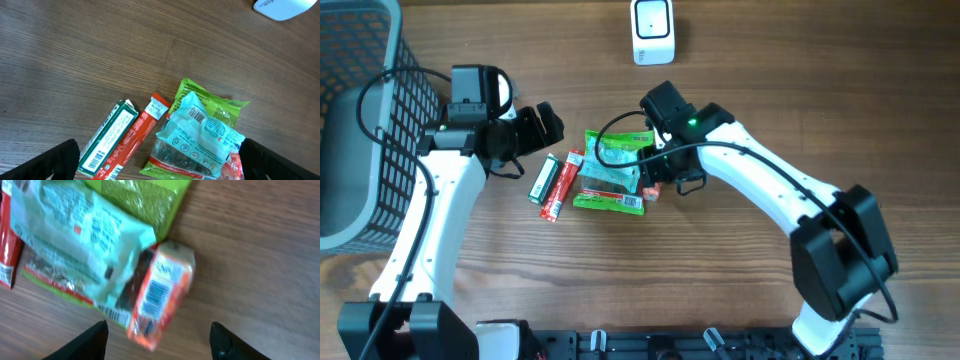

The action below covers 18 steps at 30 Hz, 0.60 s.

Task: Scan the item barcode
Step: 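Reach the right gripper over the pile and grasp the clear snack bag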

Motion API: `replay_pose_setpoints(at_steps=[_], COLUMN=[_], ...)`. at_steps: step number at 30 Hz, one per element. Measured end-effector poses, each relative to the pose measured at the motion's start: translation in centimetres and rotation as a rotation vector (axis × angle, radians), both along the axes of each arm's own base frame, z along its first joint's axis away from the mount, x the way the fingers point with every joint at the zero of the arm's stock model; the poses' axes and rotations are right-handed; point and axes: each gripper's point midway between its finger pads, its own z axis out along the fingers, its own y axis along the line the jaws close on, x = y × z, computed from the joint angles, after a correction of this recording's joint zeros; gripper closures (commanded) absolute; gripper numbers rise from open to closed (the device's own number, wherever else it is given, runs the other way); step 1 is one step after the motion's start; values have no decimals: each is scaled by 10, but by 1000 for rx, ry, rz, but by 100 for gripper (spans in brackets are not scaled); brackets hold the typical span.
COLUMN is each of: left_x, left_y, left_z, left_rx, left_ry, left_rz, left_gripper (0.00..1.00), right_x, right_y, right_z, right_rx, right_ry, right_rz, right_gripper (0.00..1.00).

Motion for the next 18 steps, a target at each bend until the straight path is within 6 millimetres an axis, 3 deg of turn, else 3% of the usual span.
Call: replay_pose_setpoints(at_steps=[16,18], left_x=[0,0], left_y=[0,0], left_z=[0,0], left_rx=[0,0], left_ry=[0,0], left_rz=[0,0], left_gripper=[0,0], right_x=[15,16], right_y=[11,10], right_z=[-4,-4], right_rx=[51,50], right_ry=[-52,-52], right_rz=[-42,-40], right_gripper=[38,32])
